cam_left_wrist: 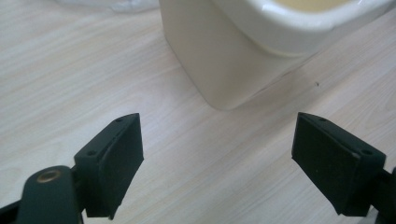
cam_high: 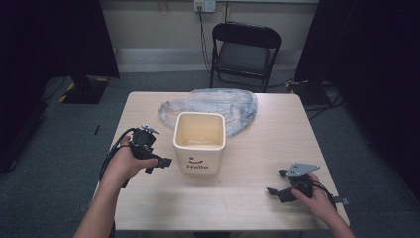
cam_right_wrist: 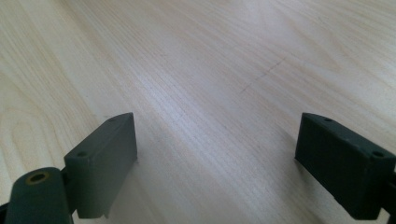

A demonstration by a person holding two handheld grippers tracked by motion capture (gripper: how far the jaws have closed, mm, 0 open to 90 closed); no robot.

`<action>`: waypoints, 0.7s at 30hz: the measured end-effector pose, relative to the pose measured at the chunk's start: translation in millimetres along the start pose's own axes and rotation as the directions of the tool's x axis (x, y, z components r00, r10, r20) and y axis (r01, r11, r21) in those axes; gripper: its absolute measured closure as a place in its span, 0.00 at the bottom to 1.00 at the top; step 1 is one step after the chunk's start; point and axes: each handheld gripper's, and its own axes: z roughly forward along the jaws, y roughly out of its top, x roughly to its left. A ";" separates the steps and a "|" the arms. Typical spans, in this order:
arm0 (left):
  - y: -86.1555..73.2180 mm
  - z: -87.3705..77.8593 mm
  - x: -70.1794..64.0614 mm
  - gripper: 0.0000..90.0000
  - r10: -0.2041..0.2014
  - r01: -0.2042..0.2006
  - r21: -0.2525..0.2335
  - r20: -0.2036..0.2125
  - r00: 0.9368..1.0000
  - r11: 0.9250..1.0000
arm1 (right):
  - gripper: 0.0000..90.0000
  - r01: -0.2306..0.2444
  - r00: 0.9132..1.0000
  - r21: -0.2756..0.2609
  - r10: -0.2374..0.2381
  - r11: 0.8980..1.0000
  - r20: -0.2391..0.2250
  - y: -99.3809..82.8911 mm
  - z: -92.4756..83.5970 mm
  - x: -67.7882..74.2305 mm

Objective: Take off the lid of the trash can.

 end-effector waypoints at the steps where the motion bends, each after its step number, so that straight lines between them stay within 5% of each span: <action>1: 2.3 -2.8 0.1 0.18 0.002 -0.003 -0.002 -0.004 1.000 1.000 | 0.13 0.000 1.000 0.000 0.000 1.000 0.001 0.0 0.0 0.1; 14: 36.2 -24.4 -9.7 0.18 0.027 -0.027 -0.077 -0.004 1.000 0.997 | 0.13 0.000 1.000 -0.002 0.000 1.000 0.001 0.0 0.1 0.0; 21: 56.9 -19.4 -16.9 0.18 0.027 -0.027 -0.086 0.002 1.000 0.996 | 0.13 0.000 1.000 -0.001 0.000 1.000 0.002 0.1 0.1 0.0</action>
